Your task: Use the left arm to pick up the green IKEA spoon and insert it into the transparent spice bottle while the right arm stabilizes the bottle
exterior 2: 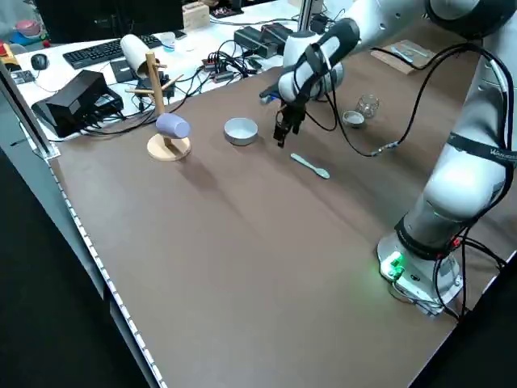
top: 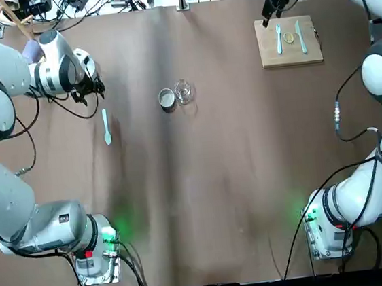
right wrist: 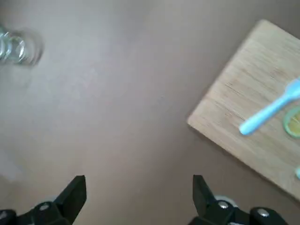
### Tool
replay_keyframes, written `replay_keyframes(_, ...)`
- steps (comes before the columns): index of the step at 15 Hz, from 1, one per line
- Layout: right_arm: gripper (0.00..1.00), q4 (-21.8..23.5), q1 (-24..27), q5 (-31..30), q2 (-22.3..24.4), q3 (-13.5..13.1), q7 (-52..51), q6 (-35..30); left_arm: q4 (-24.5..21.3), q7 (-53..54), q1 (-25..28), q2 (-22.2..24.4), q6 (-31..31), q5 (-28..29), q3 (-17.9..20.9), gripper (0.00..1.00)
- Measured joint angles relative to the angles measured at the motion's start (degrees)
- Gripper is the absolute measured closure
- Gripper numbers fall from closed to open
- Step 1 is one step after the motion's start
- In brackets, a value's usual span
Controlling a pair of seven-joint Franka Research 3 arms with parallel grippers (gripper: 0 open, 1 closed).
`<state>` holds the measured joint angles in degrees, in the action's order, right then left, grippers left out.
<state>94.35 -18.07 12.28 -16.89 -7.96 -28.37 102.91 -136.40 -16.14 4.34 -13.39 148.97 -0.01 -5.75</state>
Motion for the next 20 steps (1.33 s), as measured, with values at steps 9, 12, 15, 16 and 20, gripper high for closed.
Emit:
replay_keyframes(9, 0.00, 1.1, -2.1, 15.3, -4.7, 0.1, -48.6, -0.4, -1.5, -5.8, -5.1, -6.8, 6.1, 0.0, -0.1, 0.01)
replay_keyframes(12, 0.00, 2.1, -2.3, 24.2, -8.6, 0.2, -60.1, -0.4, -1.5, -6.0, -5.0, -6.8, 6.1, 0.0, -0.1, 0.09)
replay_keyframes(15, 0.00, 3.0, -4.9, 35.0, -14.5, 0.3, -75.2, -0.2, -1.5, -5.9, -4.7, -6.5, 5.9, 0.0, -0.1, 0.19)
replay_keyframes(16, 0.00, 3.1, -5.7, 38.6, -16.1, 0.3, -79.4, -0.1, -1.5, -5.8, -4.5, -6.5, 5.9, 0.0, -0.1, 0.23)
replay_keyframes(20, 0.00, 3.1, -8.9, 52.8, -22.3, 0.3, -93.3, 0.6, -1.4, -5.6, -4.0, -5.9, 5.1, 0.0, 0.1, 0.59)
